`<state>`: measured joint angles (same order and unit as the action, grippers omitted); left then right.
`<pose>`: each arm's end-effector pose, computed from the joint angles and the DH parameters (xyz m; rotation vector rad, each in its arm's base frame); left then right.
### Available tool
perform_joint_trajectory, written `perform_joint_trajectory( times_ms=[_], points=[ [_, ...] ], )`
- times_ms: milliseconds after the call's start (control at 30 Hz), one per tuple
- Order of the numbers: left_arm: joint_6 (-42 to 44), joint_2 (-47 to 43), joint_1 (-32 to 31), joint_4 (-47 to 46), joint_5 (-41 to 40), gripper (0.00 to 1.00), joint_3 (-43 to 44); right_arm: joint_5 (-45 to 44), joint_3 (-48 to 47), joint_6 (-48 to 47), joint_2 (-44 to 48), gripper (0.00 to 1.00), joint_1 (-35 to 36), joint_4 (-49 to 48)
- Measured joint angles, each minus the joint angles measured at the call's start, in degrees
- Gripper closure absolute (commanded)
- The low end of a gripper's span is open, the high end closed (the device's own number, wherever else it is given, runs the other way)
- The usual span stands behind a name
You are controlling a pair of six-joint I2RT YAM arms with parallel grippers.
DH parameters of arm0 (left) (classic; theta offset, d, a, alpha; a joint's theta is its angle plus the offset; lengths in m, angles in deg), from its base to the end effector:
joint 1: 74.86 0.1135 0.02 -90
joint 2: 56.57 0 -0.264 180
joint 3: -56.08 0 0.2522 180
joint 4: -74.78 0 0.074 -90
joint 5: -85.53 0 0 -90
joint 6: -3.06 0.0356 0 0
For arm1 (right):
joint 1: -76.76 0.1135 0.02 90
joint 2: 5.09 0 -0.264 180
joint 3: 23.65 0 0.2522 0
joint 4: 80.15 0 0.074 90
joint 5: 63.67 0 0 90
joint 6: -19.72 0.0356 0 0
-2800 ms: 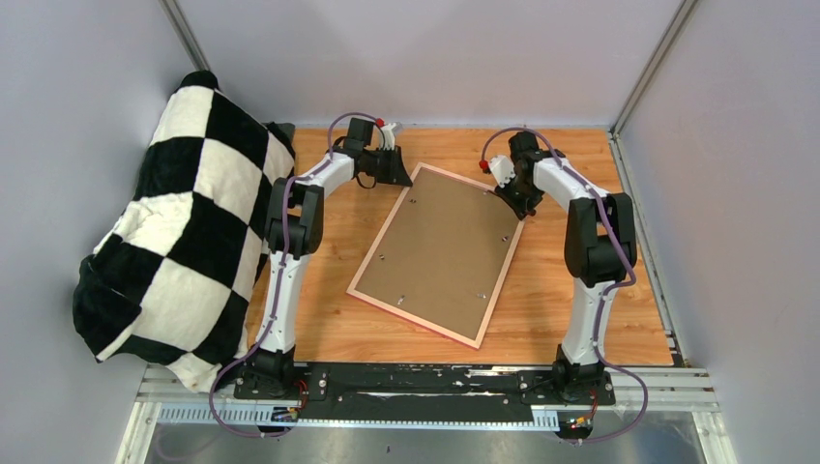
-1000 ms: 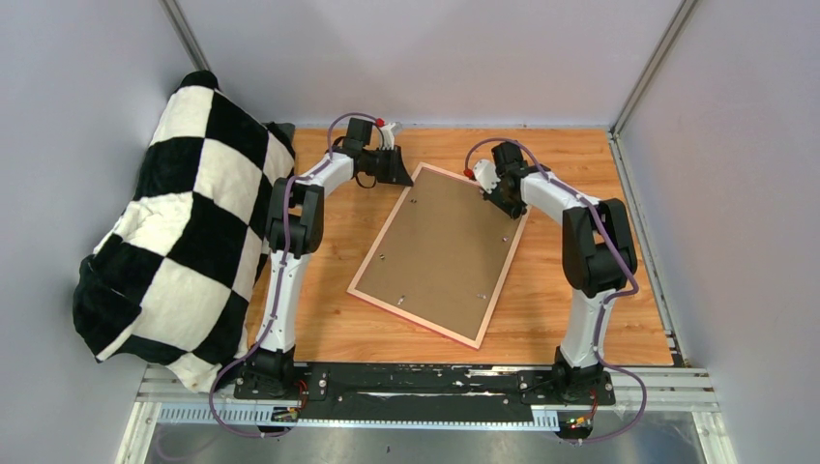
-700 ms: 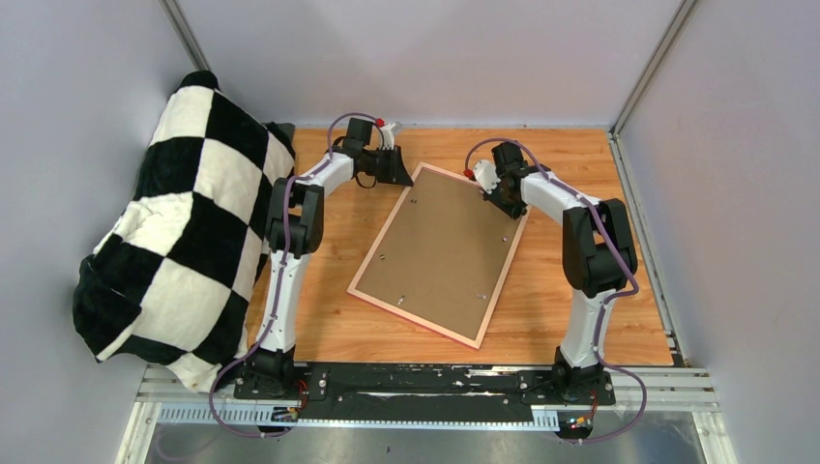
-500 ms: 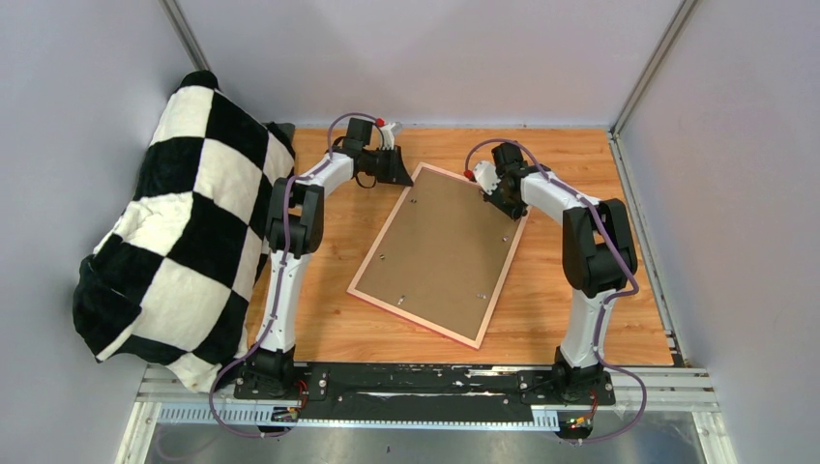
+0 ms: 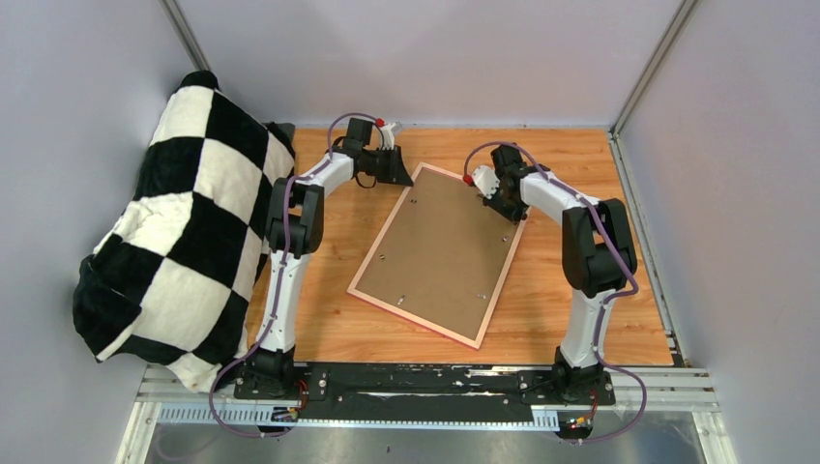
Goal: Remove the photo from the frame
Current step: Release the photo frame item from the photo frame.
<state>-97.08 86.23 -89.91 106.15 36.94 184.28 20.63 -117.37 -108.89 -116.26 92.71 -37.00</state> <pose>0.5195 -0.1641 0.1371 0.4568 2.3187 -1.0677 0.3949 0.1092 0.1887 -1.1817 2.3669 -0.2655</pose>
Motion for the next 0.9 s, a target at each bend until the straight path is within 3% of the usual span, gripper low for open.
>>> perform_joint_trajectory(
  times_ms=[667, 900],
  points=[
    [-0.02, 0.0, 0.0, 0.0, 0.0, 1.0, 0.0, 1.2, -0.87, -1.46, 1.11, 1.0, 0.96, 3.96],
    [-0.2, 0.0, 0.0, -0.02, 0.02, 1.0, 0.0, 0.63, 0.55, -1.53, 9.62, 1.0, -2.89, 4.83]
  ],
)
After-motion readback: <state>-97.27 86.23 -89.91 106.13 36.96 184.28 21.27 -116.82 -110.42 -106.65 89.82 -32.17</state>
